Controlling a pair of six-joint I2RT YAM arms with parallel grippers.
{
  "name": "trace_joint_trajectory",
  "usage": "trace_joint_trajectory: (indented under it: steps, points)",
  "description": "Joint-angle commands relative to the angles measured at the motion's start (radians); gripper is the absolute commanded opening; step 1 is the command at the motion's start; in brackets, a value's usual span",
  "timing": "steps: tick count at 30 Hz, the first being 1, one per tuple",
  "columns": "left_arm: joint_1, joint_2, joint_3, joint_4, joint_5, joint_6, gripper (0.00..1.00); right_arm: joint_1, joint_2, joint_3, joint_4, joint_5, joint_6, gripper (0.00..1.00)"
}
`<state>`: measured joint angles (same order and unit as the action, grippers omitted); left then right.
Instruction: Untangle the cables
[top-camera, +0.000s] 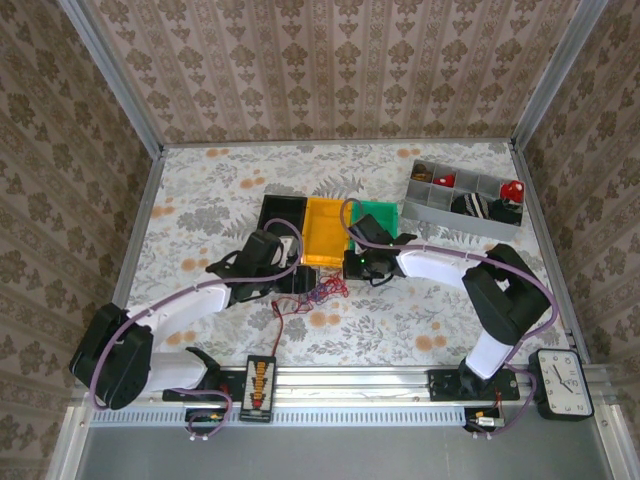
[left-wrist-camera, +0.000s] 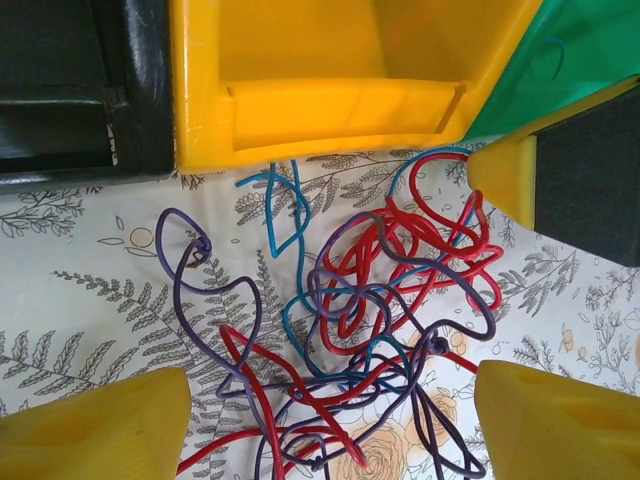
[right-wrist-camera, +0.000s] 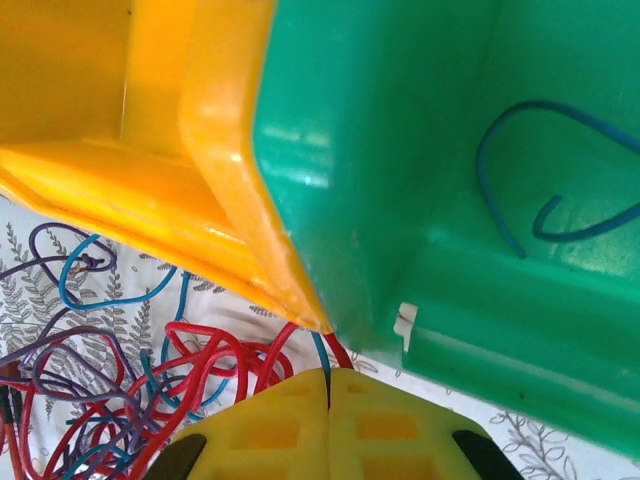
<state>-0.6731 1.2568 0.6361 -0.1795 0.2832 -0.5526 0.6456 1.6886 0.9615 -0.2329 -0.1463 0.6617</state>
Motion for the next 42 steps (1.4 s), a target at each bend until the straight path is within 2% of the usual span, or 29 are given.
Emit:
trace_joint_trajectory:
  steps: [1,8,17,21,23,24,27,29,34,42]
  points:
    - [-0.012,0.012,0.041,-0.010,-0.003,0.034,0.75,-0.012,-0.021,-0.027,0.004,-0.020,0.003,0.04]
    - [-0.047,0.059,0.094,-0.046,-0.020,0.077,0.75,-0.018,-0.114,-0.062,-0.033,-0.032,-0.030,0.02]
    - [-0.135,0.207,0.194,-0.111,-0.110,0.141,0.75,-0.023,-0.210,-0.099,-0.014,-0.133,-0.045,0.01]
    - [-0.166,0.300,0.242,-0.159,-0.152,0.164,0.70,-0.035,-0.246,-0.101,-0.016,-0.113,-0.022,0.01]
    - [-0.180,0.341,0.258,-0.177,-0.171,0.172,0.64,-0.049,-0.267,-0.104,-0.017,-0.097,-0.009,0.01]
    - [-0.185,0.360,0.265,-0.184,-0.175,0.175,0.61,-0.058,-0.282,-0.104,-0.027,-0.071,0.000,0.01]
    - [-0.187,0.410,0.281,-0.221,-0.212,0.165,0.42,-0.091,-0.350,-0.114,-0.069,0.046,0.037,0.00]
    - [-0.185,0.432,0.277,-0.229,-0.224,0.163,0.37,-0.118,-0.401,-0.128,-0.098,0.129,0.066,0.00]
    - [-0.184,0.449,0.241,-0.221,-0.228,0.150,0.38,-0.211,-0.543,-0.123,-0.239,0.324,0.101,0.00]
    - [-0.162,0.425,0.170,-0.204,-0.213,0.133,0.45,-0.413,-0.715,-0.088,-0.412,0.499,0.084,0.00]
